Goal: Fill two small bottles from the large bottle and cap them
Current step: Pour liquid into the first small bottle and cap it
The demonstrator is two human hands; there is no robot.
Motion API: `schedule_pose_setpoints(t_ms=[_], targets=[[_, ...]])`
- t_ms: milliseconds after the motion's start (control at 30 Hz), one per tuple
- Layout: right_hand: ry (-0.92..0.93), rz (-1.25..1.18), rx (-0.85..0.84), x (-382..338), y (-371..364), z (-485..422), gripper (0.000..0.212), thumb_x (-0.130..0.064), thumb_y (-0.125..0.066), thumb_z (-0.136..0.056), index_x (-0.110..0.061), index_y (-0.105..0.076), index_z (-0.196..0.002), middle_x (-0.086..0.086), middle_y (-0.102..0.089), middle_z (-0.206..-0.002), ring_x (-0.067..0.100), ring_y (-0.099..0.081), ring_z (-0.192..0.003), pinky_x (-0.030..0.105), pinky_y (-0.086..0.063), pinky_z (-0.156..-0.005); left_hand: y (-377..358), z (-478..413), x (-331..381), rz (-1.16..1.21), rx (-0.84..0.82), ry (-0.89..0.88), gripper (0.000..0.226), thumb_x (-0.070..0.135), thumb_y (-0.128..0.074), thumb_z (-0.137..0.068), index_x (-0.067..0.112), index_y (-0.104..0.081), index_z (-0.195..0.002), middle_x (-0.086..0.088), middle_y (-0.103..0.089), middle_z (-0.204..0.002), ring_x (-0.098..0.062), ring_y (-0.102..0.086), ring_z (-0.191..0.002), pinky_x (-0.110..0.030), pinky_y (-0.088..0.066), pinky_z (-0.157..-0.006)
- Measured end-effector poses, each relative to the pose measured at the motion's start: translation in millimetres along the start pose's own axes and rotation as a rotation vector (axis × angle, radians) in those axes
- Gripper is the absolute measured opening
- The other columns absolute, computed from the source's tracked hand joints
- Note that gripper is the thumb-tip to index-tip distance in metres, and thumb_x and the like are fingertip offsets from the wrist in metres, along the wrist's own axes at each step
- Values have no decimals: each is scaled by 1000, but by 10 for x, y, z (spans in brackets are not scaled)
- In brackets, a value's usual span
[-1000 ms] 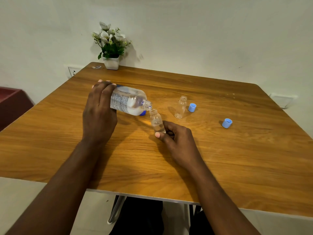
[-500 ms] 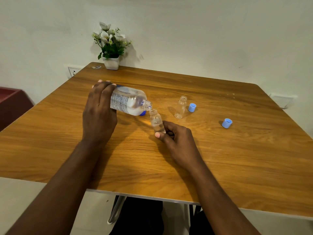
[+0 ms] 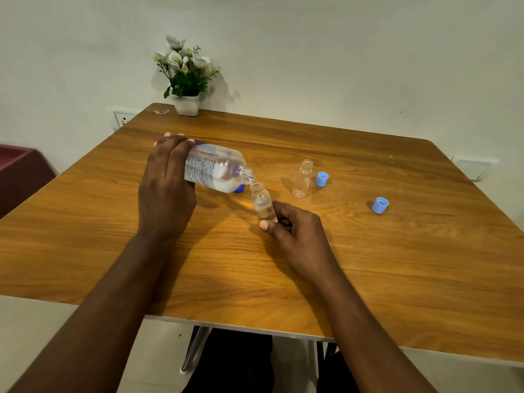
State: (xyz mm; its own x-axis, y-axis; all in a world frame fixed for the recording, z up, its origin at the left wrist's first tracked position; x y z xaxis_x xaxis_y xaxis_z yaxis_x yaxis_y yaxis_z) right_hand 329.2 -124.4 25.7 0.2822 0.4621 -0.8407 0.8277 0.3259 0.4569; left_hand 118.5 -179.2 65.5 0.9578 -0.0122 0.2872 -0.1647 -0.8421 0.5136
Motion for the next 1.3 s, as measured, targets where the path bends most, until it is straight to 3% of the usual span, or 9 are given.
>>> schedule_pose_setpoints(t_ms=[233,867,1300], targets=[[-10,-2,-6,0,4,1,24,-29,-63,-87,-26,-70,-110,-1,-73,-87,21,-67,-81,47,-52,-75,-1,-7,-11,-3,-2,9,53,-19,-57,-76,-5,-52,-126,-22,-53,-132,-36,-42,-132,-42,-35,-112],[-25,-11,-1,0,8,2,26,-24,-65,-88,-26,-69,-113,-1,-74,-92,21,-68,-86,49,-53,-79,3,-4,8,7,2,1,53,-21,-56,-74,-6,-52,-125,-24,-53,-130,-37,-42,-132,-50,-38,-108],[-14,8,-7,-9,6,2,22,-24,-65,-89,-22,-70,-110,1,-73,-85,24,-66,-79,50,-52,-74,7,-3,11,5,-11,4,52,-20,-57,-76,-7,-52,-125,-24,-53,-131,-37,-42,-132,-51,-39,-107]])
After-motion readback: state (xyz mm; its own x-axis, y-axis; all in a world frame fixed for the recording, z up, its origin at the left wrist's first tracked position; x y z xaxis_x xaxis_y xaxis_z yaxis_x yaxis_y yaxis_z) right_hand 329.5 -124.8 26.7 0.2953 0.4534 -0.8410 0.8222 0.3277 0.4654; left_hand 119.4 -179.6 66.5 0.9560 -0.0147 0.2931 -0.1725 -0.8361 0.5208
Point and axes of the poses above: each hand's wrist, its own z-axis away from the middle knuckle, its own y-axis out of the back of the hand, x = y × z, the point moved 4 cm from there along -z, towards the middle knuckle
